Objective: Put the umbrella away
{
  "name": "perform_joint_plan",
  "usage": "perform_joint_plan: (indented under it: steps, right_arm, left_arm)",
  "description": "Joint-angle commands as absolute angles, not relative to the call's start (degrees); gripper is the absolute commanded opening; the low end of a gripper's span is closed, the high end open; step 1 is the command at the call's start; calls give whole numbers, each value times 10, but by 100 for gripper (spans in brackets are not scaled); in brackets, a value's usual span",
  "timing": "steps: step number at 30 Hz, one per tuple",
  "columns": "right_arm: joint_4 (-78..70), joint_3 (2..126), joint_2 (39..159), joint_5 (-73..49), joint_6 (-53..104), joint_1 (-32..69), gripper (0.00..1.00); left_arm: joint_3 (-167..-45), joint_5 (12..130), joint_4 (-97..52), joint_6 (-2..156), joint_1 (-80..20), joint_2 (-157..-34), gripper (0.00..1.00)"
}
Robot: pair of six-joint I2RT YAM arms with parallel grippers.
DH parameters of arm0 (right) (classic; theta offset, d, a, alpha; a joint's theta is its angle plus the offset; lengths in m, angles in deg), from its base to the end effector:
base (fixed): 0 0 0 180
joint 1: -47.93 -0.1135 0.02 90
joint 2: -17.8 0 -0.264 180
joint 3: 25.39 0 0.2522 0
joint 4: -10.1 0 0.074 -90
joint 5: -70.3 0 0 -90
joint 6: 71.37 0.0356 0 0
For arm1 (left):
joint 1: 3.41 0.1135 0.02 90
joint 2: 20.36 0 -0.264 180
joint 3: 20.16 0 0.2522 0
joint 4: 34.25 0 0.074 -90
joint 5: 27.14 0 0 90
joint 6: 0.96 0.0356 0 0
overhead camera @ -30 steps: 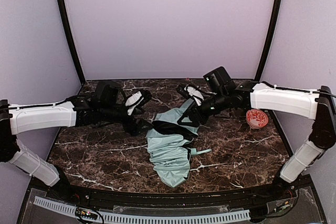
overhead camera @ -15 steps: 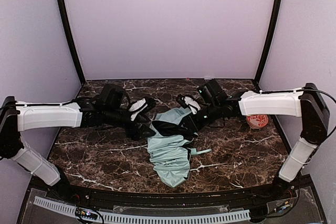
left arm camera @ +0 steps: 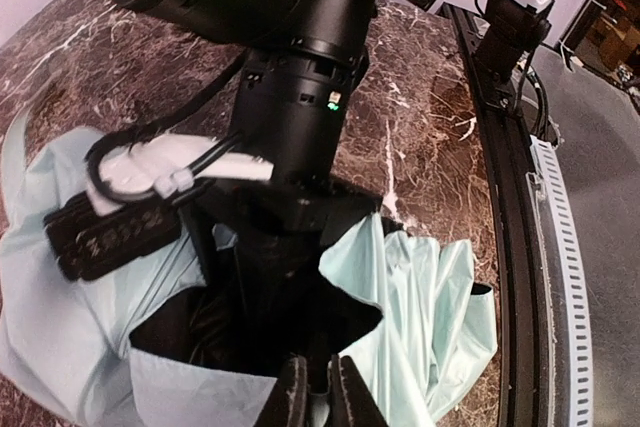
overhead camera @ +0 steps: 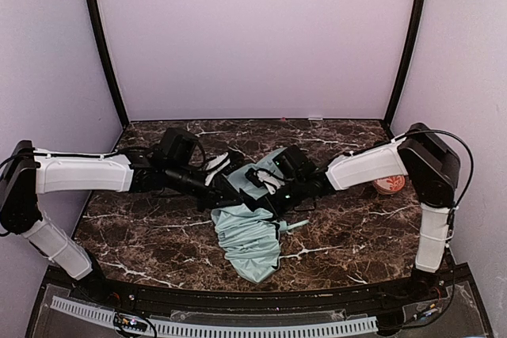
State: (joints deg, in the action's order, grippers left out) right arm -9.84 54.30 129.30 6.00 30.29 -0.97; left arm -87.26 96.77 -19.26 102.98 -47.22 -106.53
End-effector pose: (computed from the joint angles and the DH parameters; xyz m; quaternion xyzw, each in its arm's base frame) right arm 0.2492 0.3091 0.1429 -0.3632 0.8497 0.3425 0.1699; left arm 0.2219 -0.2404 0.2365 0.5277 0.6737 -0.3645 0.3671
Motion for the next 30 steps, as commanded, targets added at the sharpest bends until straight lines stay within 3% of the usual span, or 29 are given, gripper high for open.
perform_joint_plan:
  steps: [1, 2, 9, 21, 26, 30]
  right_arm:
    - [-52, 569, 1303, 86, 310, -32, 41]
    - [-45, 567, 1302, 89, 313, -33, 41]
    - [-48, 565, 1288, 90, 306, -29, 41]
    - [30, 549, 1259, 205, 342, -11, 42]
    - [19, 513, 1205, 174, 362, 21, 42]
    - [-66, 494, 1150, 69, 315, 40, 46]
  left_arm:
    - [-894, 990, -214, 1029, -485, -1070, 5]
    - [-898, 982, -213, 1035, -491, -1073, 0]
    - [-935, 895, -177, 1089, -520, -1082, 0]
    - [-984, 923, -263, 1069, -539, -1129, 0]
    - [-937, 881, -289, 1076, -545, -1103, 0]
    - [-901, 846, -290, 1104, -545, -1060, 0]
